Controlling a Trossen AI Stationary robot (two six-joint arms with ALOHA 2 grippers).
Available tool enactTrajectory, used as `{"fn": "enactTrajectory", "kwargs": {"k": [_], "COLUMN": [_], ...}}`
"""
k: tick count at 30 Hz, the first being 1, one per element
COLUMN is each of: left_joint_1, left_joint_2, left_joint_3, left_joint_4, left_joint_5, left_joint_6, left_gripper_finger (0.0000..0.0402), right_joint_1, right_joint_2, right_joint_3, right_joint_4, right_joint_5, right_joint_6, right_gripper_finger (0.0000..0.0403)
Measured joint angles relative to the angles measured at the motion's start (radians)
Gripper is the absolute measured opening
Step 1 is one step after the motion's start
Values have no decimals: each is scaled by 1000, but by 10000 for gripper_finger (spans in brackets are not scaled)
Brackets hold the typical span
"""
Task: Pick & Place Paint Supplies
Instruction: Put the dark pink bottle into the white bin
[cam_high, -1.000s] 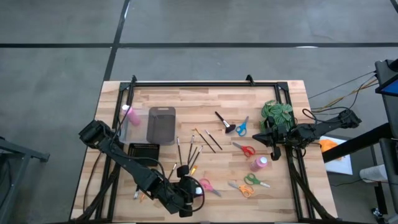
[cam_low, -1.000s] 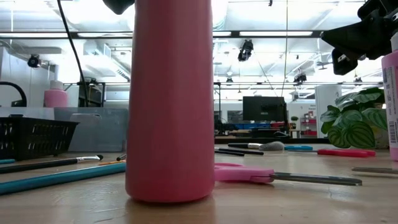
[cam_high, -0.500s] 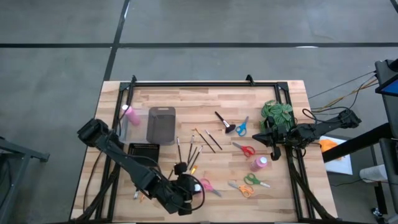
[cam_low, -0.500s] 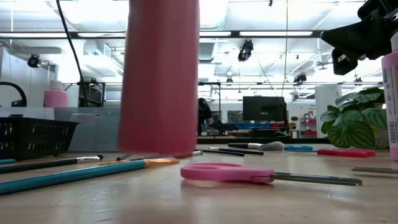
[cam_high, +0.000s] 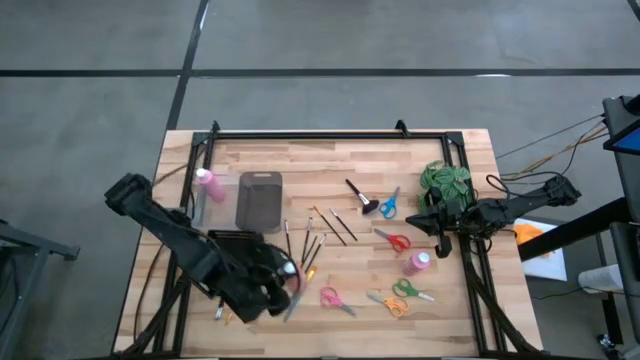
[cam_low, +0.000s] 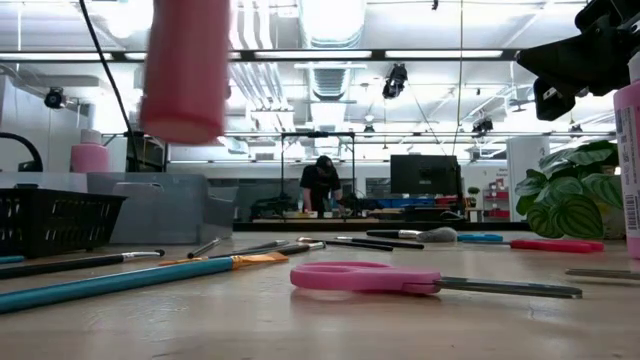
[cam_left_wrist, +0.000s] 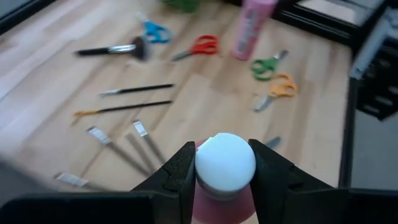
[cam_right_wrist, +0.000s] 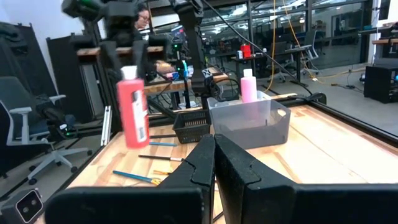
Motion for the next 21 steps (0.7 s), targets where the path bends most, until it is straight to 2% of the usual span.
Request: {"fn": "enactTrajectory", "kwargs": {"k": [5,11,21], "left_joint_1": [0,0,0], "left_joint_2": [-105,-212,-300], "left_joint_3": [0,0,0], "left_joint_4": [-189,-374,-662], "left_joint_5": [-12,-12,-30], "left_joint_6": [-160,-281,-518], "left_gripper_finger": [107,114,107], "right_joint_1": [0,0,0], "right_joint_2": [0,0,0], "right_joint_3": [0,0,0], "right_joint_4": [0,0,0], "right_joint_5": [0,0,0], "right_joint_6": [0,0,0], "right_gripper_finger": [8,8,9]}}
